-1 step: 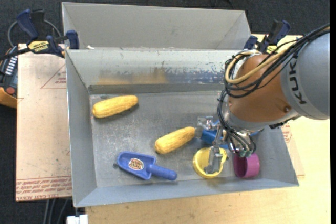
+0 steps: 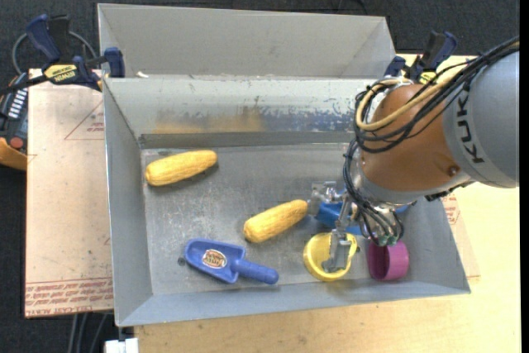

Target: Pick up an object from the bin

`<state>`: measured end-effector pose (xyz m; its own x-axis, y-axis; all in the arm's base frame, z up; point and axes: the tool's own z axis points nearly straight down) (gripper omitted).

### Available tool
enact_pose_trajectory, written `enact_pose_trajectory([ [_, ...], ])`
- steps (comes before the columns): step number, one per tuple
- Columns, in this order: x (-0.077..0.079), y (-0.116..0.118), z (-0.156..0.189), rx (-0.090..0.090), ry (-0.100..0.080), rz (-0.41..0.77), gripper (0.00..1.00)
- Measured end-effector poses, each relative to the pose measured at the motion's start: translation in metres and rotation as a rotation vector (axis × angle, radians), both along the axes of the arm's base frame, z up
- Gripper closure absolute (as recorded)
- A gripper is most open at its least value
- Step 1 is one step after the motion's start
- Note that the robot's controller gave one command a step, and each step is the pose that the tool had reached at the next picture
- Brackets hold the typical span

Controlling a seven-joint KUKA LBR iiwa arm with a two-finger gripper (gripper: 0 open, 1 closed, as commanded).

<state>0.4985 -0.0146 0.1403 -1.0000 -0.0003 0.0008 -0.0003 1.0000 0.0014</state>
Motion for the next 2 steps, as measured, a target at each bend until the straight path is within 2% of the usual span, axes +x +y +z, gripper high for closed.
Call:
enact_pose_trajectory([
  [1, 0.0147, 0.004, -0.07, 0.002, 0.001, 0.012, 1.0],
  [2, 0.0142, 0.0043, -0.0704, 0.002, 0.002, 0.013, 0.0],
])
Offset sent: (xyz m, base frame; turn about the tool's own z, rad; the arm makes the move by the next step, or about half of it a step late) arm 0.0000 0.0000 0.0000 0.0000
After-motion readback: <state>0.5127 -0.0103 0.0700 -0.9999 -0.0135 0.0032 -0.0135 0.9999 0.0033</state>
